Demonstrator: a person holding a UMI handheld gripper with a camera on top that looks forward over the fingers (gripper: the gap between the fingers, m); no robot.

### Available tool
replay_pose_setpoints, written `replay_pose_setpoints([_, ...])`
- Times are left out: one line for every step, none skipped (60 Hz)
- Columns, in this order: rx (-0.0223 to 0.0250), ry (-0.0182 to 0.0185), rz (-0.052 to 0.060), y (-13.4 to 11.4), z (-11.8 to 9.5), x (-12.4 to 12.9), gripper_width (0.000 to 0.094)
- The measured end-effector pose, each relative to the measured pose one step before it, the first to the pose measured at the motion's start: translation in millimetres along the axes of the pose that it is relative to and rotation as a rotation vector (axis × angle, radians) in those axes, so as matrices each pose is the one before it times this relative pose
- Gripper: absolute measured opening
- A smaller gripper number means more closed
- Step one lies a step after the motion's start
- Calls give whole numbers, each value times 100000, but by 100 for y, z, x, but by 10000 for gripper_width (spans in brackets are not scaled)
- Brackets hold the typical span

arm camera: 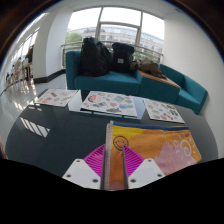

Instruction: Fold towel

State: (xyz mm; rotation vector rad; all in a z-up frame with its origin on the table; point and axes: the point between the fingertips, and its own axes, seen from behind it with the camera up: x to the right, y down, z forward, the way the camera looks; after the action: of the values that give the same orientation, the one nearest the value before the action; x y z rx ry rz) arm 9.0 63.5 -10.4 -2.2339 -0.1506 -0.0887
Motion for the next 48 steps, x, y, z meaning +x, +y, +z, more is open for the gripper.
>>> replay_pose_setpoints([-604, -293, -101, 30, 2, -186, 223])
replay_pose_setpoints([-584, -993, 267, 1, 29, -363, 147])
replay_pose_setpoints([-426, 731, 321, -191, -69, 238, 60])
replay_pose_setpoints([12, 1991, -109, -33, -81, 330, 22])
replay_pose_setpoints([-85, 871, 208, 96, -13, -16, 25])
replay_pose_setpoints([-74, 27, 180, 2, 32, -28, 24])
replay_pose_setpoints([362, 172, -138, -93, 43, 20, 23])
replay_pose_setpoints([-141, 115, -143, 40, 4, 23, 23])
replay_pose_setpoints([197, 55, -37, -32, 11, 1, 23])
replay_pose_setpoints([133, -4, 61, 15, 19, 11, 22])
replay_pose_setpoints([309, -102, 228, -16, -17, -1, 16])
replay_pose_setpoints([123, -100, 220, -63, -38, 22, 15])
replay_pose_setpoints([254, -487, 157, 9, -39, -60, 13])
replay_pose_setpoints([218, -548, 252, -13, -37, -14, 12])
replay_pose_setpoints([6, -748, 502, -1, -77, -49, 11])
replay_pose_setpoints([-145, -849, 809, -9, -13, -47, 10])
replay_pose_setpoints([-252, -1231, 764, -15, -128, -99, 11])
replay_pose_setpoints([-244, -1383, 682, -51, -164, -59, 10])
replay_pose_setpoints([-55, -1361, 767, -220, -388, -120, 10])
replay_pose_setpoints([536, -1459, 742, -226, -152, 51, 10])
replay_pose_setpoints([798, -959, 832, -466, -486, 22, 9])
replay_pose_setpoints([806, -881, 632, -443, -366, 175, 10])
replay_pose_setpoints([745, -790, 496, -460, -397, 261, 9])
replay_pose_setpoints([830, -658, 430, -502, -379, 323, 10])
replay_pose_setpoints([750, -439, 422, -565, -419, 345, 9])
replay_pose_setpoints([964, -355, 399, -597, -351, 607, 9])
replay_pose_setpoints([916, 39, 253, -543, -503, 576, 9])
replay_pose_setpoints([899, 173, 89, -584, -412, 765, 9])
replay_pose_setpoints([867, 470, -76, -538, -371, 841, 9])
replay_pose_setpoints([870, 697, -162, -544, -405, 948, 9])
replay_pose_setpoints([852, 1016, -32, -514, -325, 1064, 9])
replay_pose_setpoints([772, 1238, 68, -469, -282, 1140, 9])
replay_pose_setpoints([593, 1220, 123, -399, -251, 1139, 9])
replay_pose_setpoints([435, 1038, 223, -352, -397, 1113, 8])
replay_pose_setpoints([304, 939, 289, -330, -98, 1094, 8])
replay_pose_setpoints([293, 930, 513, -238, -125, 1119, 9])
replay_pose_setpoints([312, 964, 729, -201, -76, 1135, 9])
replay_pose_setpoints([135, 1000, 815, -129, -27, 1137, 9])
replay_pose_setpoints([-46, 1005, 633, -52, 44, 1148, 9])
replay_pose_setpoints([-209, 1079, 488, 36, 128, 1181, 9])
replay_pose_setpoints([-237, 1290, 455, 146, 133, 1298, 9])
replay_pose_setpoints([-520, 1587, 527, 176, 246, 1300, 10])
replay_pose_setpoints([-677, 1473, 477, 172, 201, 1306, 11])
replay_pose_setpoints([-922, 1597, 144, 302, 320, 1188, 15])
replay_pose_setpoints([-1084, 1562, -143, 383, 375, 1149, 26])
replay_pose_setpoints([-970, 1448, -198, 392, 392, 1057, 29])
replay_pose_setpoints([-722, 1520, -33, 338, 412, 1062, 29])
replay_pose_setpoints([-549, 1860, 222, 343, 448, 1109, 31])
